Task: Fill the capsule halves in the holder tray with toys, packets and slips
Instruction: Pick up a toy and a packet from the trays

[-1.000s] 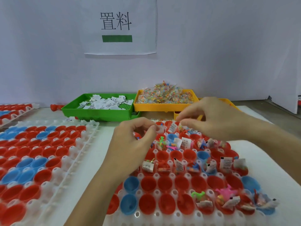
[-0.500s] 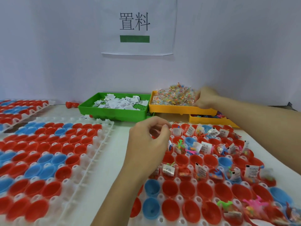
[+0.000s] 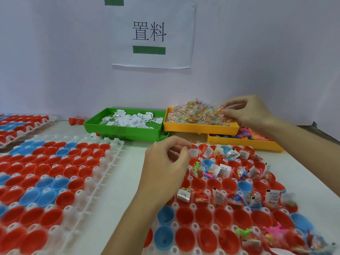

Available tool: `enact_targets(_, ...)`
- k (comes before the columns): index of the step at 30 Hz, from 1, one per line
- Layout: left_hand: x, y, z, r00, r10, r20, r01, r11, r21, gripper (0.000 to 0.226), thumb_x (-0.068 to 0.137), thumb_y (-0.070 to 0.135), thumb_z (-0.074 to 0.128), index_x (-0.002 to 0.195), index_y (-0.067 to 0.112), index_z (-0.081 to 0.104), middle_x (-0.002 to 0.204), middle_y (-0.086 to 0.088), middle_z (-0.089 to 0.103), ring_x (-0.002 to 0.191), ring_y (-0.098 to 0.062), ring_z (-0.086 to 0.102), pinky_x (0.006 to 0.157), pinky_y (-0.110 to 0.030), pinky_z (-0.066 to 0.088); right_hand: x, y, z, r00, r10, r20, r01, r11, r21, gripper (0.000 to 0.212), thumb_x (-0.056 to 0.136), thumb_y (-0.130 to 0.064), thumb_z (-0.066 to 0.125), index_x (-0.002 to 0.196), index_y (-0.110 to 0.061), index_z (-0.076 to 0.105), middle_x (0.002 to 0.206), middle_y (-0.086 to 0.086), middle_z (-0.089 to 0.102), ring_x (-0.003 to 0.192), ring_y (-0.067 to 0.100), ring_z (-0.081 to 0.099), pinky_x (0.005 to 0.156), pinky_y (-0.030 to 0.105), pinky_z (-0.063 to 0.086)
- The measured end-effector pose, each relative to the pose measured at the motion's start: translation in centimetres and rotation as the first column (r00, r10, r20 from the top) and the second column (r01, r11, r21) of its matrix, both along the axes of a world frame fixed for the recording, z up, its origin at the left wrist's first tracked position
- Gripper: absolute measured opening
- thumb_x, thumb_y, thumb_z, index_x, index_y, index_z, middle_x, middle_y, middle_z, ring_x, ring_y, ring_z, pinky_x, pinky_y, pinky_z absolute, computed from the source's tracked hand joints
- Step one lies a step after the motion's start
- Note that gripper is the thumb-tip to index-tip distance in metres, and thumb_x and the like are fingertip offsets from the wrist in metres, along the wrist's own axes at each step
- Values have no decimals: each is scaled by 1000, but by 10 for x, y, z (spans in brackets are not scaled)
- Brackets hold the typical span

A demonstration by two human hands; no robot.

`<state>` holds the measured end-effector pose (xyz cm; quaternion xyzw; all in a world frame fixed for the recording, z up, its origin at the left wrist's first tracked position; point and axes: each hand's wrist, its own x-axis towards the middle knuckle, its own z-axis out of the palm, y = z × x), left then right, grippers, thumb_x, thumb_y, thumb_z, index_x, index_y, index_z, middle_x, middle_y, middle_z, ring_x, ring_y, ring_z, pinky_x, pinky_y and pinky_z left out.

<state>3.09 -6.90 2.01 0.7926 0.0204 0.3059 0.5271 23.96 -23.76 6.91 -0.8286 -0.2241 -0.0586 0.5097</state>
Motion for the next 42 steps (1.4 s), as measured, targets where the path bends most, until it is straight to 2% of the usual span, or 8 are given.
enact_targets(4,0,-10,0,998,-59,11,59,998,-20,18,90,11,62,83,25,71,66,3,65,53,-3,56,50,-15,42,-63,-28,0,980,188,-69,-182,980,80,18,87,-14,72,104,-11,73,86,7,78,78,19,76,63,19,57)
enact_targets(9,-1,-22,-3,984,-178,-17,176,982,-65,6,84,29,70,90,31,71,78,1,71,70,-18,69,64,-32,55,-127,-38,-16,941,329,-82,-315,938,146,14,76,-22,74,90,-22,73,78,10,77,75,21,76,61,21,57)
enact_targets(13,-2,-28,-5,945,-326,-19,326,945,-17,17,81,26,73,97,31,74,84,5,75,76,-11,71,68,-24,56,-142,-37,-24,923,377,-76,-360,917,171,7,75,-21,75,80,-23,71,76,9,77,73,22,76,55,22,56)
enact_targets(18,1,-32,-9,955,-291,57,291,957,8,14,80,9,79,86,20,74,76,0,75,71,-12,70,68,-21,53,-150,-37,-34,921,377,-98,-353,914,199,14,85,-3,73,80,-15,74,76,8,77,72,22,77,56,20,56)
enact_targets(22,0,-28,-7,960,-263,97,265,964,-9,18,79,-3,78,81,15,74,67,-2,69,64,-13,65,64,-24,53,-153,-36,-30,882,439,-170,-388,883,262,12,89,-18,67,93,-11,76,85,12,77,79,26,77,63,24,59)
enact_targets(35,-3,-25,-6,953,-301,38,289,940,183,13,79,1,73,80,14,77,73,4,73,68,-14,69,65,-24,56,-153,-32,-37,932,303,-198,-271,947,175,10,83,-5,76,88,-13,75,79,4,78,73,18,76,68,22,60)
enact_targets(38,-4,-24,-3,943,-332,-2,330,936,120,7,81,13,73,84,19,77,76,3,74,73,-15,71,68,-28,58,-154,-33,-35,943,297,-149,-269,946,180,11,80,-4,78,84,-14,77,78,2,78,72,16,76,65,17,57)
enact_targets(42,-2,-23,-3,934,-357,-20,356,933,-57,22,80,0,78,88,17,67,80,-3,75,75,-16,73,67,-22,55,-158,-33,-32,949,307,-71,-293,943,160,13,79,-6,79,83,-18,80,76,0,77,72,13,76,64,13,55)
